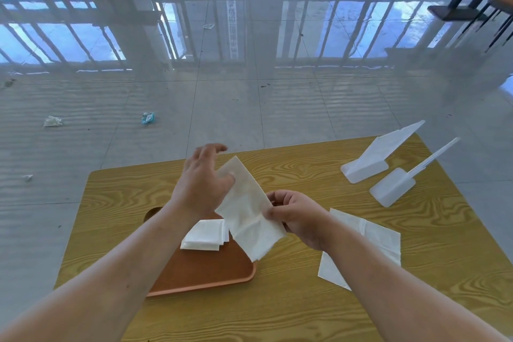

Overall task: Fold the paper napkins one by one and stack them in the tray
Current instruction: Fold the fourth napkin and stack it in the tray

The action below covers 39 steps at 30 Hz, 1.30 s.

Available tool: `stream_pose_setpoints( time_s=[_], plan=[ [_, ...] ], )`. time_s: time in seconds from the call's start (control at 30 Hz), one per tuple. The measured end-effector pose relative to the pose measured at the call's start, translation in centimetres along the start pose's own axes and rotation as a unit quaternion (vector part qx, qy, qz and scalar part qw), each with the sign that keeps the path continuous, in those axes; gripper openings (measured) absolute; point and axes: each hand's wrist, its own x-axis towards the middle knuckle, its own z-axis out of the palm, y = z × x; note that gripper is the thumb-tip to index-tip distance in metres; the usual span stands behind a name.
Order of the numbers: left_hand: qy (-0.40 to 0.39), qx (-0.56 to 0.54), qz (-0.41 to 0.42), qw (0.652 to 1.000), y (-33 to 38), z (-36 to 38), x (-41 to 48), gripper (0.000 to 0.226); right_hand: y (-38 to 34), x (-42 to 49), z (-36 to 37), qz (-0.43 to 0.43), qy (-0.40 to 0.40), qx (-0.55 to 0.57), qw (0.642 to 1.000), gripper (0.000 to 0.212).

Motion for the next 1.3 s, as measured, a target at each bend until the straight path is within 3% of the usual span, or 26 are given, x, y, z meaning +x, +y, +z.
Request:
stream_pose_setpoints(
  time_s=[0.07, 0.13, 0.2, 0.27, 0.37, 0.47, 0.57, 0.67, 0.83, 0.93, 1.07, 1.2, 1.3],
  plan=[
    [0.038, 0.017, -0.051, 0.998, -1.5, 0.1, -0.5, 0.06, 0.0, 0.2, 0.2, -0.001, 0.017, 0.043, 0.999, 0.048],
    [0.008, -0.016, -0.12, 0.993, -2.9, 0.4, -1.0, 0.066, 0.2, 0.4, 0.3, 0.0, 0.026, 0.077, 0.997, 0.067],
    [-0.103, -0.06, -0.215, 0.969, -3.7, 1.0, -2.0, 0.079, 0.4, 0.5, 0.5, 0.002, 0.039, 0.099, 0.994, 0.08],
    [-0.225, -0.122, -0.293, 0.921, -4.0, 1.5, -3.3, 0.089, 0.5, 0.5, 0.7, 0.001, 0.052, 0.114, 0.992, 0.085],
    [-0.284, -0.283, -0.329, 0.855, -4.7, 2.5, -4.9, 0.097, 0.7, 0.7, 0.8, -0.003, 0.051, 0.125, 0.991, 0.088],
    [-0.263, -0.387, -0.307, 0.829, -4.4, 3.0, -5.3, 0.102, 0.7, 0.9, 1.0, -0.002, 0.037, 0.116, 0.993, 0.084],
    [-0.216, -0.42, -0.272, 0.839, -3.6, 3.5, -5.0, 0.092, 0.5, 1.0, 1.1, -0.001, 0.04, 0.09, 0.995, 0.074],
    [-0.176, -0.39, -0.24, 0.871, -3.2, 3.4, -4.5, 0.062, 0.3, 1.0, 1.2, 0.004, 0.042, 0.075, 0.996, 0.072],
    [-0.146, -0.341, -0.179, 0.911, -3.2, 2.8, -4.0, 0.044, 0.5, 1.7, 1.4, -0.026, 0.075, -0.018, 0.997, 0.072],
    [-0.127, -0.281, -0.15, 0.939, -3.3, 2.5, -3.7, 0.032, 0.4, 2.0, 1.5, -0.043, 0.092, -0.059, 0.993, 0.057],
    [-0.102, -0.152, -0.097, 0.978, -3.7, 2.4, -3.2, 0.01, 0.1, 2.1, 1.6, -0.063, 0.145, -0.195, 0.968, 0.023],
    [-0.073, -0.023, -0.019, 0.997, -4.0, 2.4, -2.6, 0.008, -0.2, 2.1, 1.9, -0.092, 0.181, -0.294, 0.934, 0.017],
    [-0.089, -0.154, -0.063, 0.982, -4.2, 2.2, -2.3, 0.007, -0.5, 2.2, 1.6, -0.067, 0.158, -0.221, 0.96, 0.009]
  ],
)
